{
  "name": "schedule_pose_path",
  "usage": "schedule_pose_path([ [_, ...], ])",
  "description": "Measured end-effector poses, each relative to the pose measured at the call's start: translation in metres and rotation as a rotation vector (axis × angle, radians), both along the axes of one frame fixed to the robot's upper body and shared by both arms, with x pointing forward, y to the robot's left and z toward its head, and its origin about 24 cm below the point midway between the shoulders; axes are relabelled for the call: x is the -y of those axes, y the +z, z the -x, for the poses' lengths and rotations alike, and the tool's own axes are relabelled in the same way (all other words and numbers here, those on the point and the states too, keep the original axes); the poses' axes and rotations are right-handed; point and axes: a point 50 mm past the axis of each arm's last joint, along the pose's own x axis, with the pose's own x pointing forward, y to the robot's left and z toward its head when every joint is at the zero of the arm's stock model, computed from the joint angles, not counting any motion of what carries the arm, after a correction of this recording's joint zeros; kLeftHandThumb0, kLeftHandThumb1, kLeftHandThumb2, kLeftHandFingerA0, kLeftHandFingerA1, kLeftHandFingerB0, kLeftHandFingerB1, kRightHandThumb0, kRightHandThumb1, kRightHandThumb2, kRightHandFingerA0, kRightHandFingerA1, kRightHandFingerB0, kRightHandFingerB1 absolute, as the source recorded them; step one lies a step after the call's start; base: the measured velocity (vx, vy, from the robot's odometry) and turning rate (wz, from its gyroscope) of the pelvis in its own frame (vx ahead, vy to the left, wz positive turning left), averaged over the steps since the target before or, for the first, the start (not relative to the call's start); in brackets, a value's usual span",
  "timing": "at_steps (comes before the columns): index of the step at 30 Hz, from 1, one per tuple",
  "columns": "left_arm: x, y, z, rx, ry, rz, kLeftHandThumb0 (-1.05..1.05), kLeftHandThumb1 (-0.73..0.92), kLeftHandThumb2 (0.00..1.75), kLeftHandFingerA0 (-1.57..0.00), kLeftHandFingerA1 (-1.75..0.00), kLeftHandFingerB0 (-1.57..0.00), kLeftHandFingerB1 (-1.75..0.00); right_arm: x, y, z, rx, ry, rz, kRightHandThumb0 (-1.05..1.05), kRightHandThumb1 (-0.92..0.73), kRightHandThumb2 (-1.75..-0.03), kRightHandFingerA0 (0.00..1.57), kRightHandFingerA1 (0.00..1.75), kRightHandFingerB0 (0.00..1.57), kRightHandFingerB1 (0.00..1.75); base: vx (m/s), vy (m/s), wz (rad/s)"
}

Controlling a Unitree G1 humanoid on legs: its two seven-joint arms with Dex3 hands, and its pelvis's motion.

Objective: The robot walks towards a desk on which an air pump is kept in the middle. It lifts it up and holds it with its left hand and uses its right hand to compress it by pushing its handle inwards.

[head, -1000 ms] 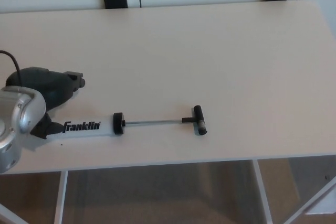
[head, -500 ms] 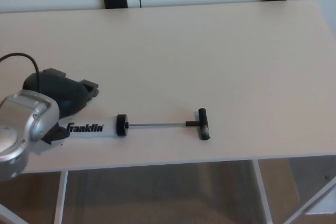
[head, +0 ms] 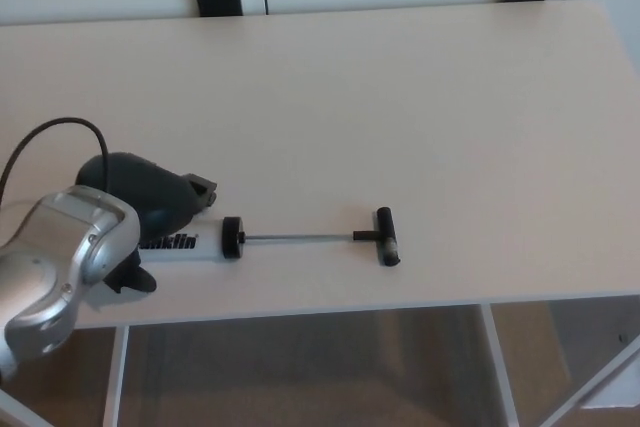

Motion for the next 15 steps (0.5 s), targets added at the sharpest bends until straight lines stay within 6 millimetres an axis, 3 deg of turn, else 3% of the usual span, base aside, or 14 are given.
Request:
schedule_pose_path([
  [5,0.0004,-0.0045,0.0018,-0.022,0.011,0.005,-0.58,0.42,0.7,-0.24,-0.42,-0.1,-0.35,0.0004,-0.0003,-0.0004,0.005,-0.004,-0.006,-0.34,-0.43,-0.67,0.74,0.6,0.56,0.52,0.0,0.0,0.0],
  [6,0.0015,-0.005,0.0019,-0.023,0.014,0.011,-0.59,0.43,0.71,-0.27,-0.43,-0.1,-0.35,0.0009,-0.0005,-0.0004,0.008,-0.008,-0.009,-0.23,-0.51,-0.55,0.76,0.53,0.6,0.45,0.0,0.0,0.0],
  [8,0.0016,-0.0053,0.002,-0.024,0.016,0.012,-0.6,0.45,0.72,-0.31,-0.44,-0.11,-0.36,0.0009,-0.0005,-0.0005,0.008,-0.008,-0.01,-0.25,-0.51,-0.55,0.75,0.53,0.59,0.45,0.0,0.0,0.0],
  [9,0.0014,-0.0058,0.002,-0.024,0.02,0.014,-0.32,0.49,0.94,-0.49,-0.62,-0.03,-0.43,0.0008,-0.0005,-0.0005,0.009,-0.009,-0.013,-0.36,-0.41,-0.67,0.69,0.6,0.56,0.53,0.0,0.0,0.0],
  [10,0.0014,-0.0058,0.002,-0.024,0.02,0.014,-0.32,0.49,0.94,-0.49,-0.62,-0.03,-0.43,0.0008,-0.0005,-0.0005,0.009,-0.009,-0.013,-0.36,-0.41,-0.67,0.69,0.6,0.56,0.53,0.0,0.0,0.0],
  [11,0.0015,-0.0066,0.0021,-0.024,0.022,0.014,-0.26,0.69,0.61,-0.63,-0.96,-0.19,-0.28,0.0008,-0.0004,-0.0004,0.01,-0.01,-0.013,-0.36,-0.43,-0.68,0.68,0.6,0.56,0.53,0.0,0.0,0.0],
  [13,0.0005,-0.0097,0.0028,-0.019,0.029,0.019,-0.26,0.69,0.61,-0.63,-0.96,-0.19,-0.28,0.0008,0.0001,-0.0006,0.012,-0.01,-0.014,-0.36,-0.43,-0.68,0.68,0.6,0.56,0.53,0.0,0.0,0.0],
  [14,-0.0002,-0.0109,0.0029,-0.015,0.032,0.02,-0.13,0.58,0.58,-0.76,-1.28,-0.32,-0.33,0.0007,0.0002,-0.0006,0.013,-0.01,-0.015,-0.37,-0.43,-0.69,0.72,0.6,0.56,0.53,0.0,0.0,0.0],
  [15,-0.0002,-0.0109,0.0029,-0.015,0.032,0.02,-0.13,0.58,0.58,-0.76,-1.28,-0.32,-0.33,0.0007,0.0002,-0.0006,0.013,-0.01,-0.015,-0.37,-0.43,-0.69,0.72,0.6,0.56,0.53,0.0,0.0,0.0],
])
